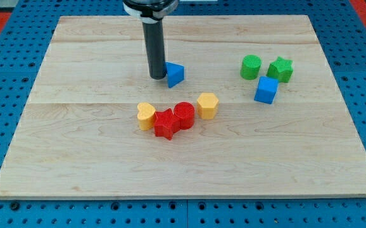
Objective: Push the blue triangle towards the blue cube
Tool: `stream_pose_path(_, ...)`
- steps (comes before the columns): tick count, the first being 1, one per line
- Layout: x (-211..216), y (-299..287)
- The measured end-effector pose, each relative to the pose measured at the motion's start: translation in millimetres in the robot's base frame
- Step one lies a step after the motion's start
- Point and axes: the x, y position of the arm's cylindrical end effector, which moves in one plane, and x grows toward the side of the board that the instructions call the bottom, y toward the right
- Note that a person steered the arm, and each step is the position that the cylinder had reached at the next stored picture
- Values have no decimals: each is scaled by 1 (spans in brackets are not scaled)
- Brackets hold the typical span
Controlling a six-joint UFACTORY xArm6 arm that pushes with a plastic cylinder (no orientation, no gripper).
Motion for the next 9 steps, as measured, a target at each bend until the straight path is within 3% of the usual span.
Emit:
stream_pose_path(4,-15,54)
stream_pose_path(8,20,138)
stream_pose_path(9,40,136)
